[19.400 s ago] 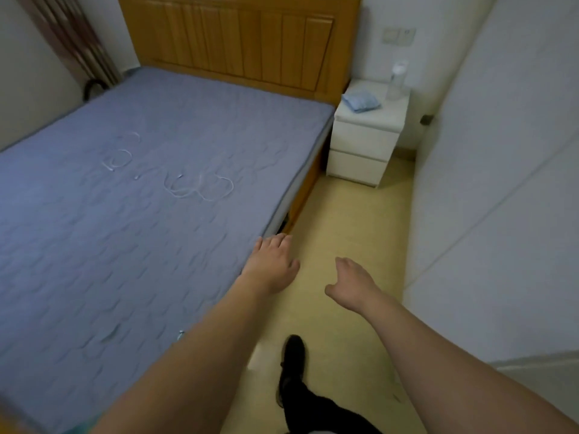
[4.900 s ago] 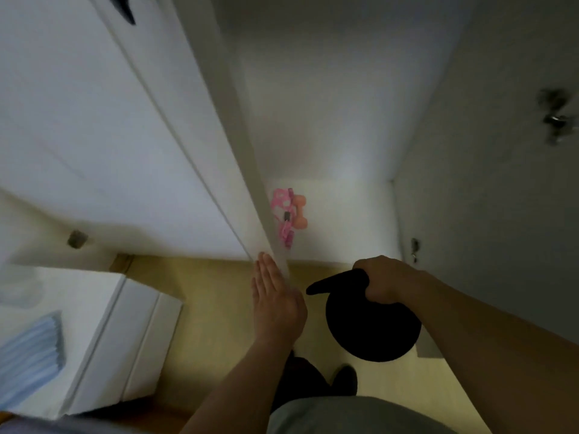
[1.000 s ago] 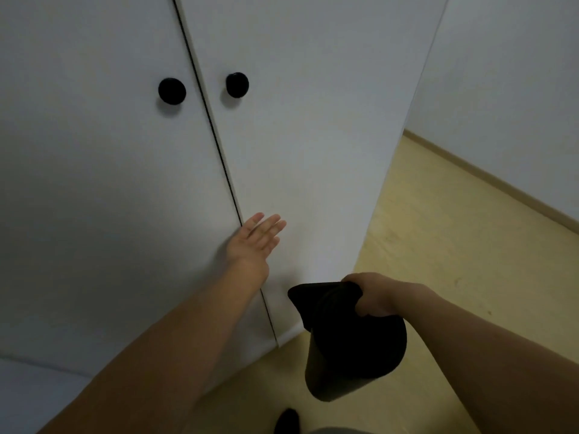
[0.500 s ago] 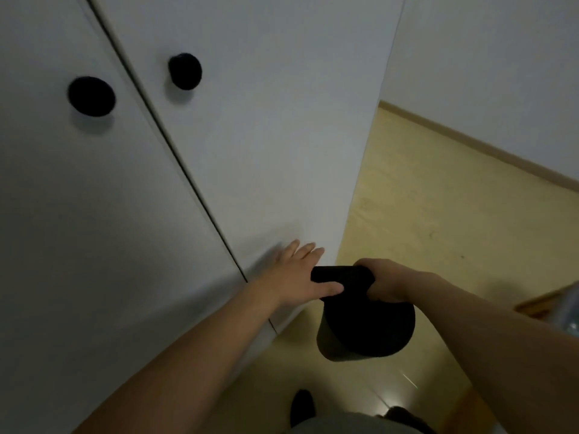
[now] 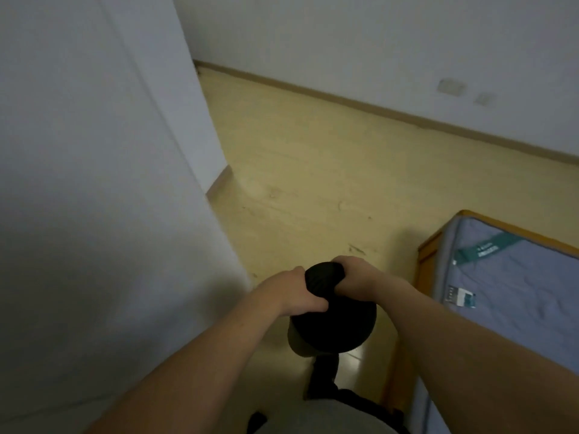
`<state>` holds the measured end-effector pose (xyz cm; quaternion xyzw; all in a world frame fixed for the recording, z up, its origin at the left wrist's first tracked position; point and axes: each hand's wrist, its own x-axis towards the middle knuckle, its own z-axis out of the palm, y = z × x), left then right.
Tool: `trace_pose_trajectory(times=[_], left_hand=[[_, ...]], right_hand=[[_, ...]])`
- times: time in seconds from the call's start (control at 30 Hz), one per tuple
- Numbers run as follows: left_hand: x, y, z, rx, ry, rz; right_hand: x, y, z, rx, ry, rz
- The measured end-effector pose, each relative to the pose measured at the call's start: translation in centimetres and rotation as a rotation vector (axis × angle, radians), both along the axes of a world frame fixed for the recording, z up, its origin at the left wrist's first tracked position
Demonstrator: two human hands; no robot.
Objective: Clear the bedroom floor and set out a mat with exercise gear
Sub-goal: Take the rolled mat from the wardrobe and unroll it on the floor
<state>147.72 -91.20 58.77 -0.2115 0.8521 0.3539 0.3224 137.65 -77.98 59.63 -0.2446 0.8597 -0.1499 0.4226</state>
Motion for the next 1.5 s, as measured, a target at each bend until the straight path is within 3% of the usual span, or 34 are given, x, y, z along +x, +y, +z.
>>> trace_pose_trajectory(times=[0.17, 0.43, 0.8, 1.07, 1.2, 1.5], left_hand=[[-12.9, 4.8, 0.1, -0.125, 0.095, -0.237], [-31.7, 12.7, 1.4, -0.314, 0.25, -0.824], [-58.7, 13.9, 2.4, -0.333, 0.375, -1.258], [-77.3, 17.1, 5.6, -0.383, 0.515, -1.418], [-84.0, 19.2, 4.7, -0.431, 0.535, -1.482], [-103.4, 30.4, 4.0, -0.478, 0.52, -1.524]], right_hand=[[-9.1, 7.1, -0.2, -0.054, -0.033, -0.306], [-20.3, 15.8, -1.8, -0.15, -0.025, -0.818], [-41.4, 15.4, -1.4, -0.124, 0.045, -1.167], [-57.5, 16.8, 0.8, -0.132, 0.129, -1.308], [-64.6, 19.0, -0.1, -0.046, 0.08, -1.261], [-83.7, 30.0, -1.4, -0.098, 0.017, -1.419]])
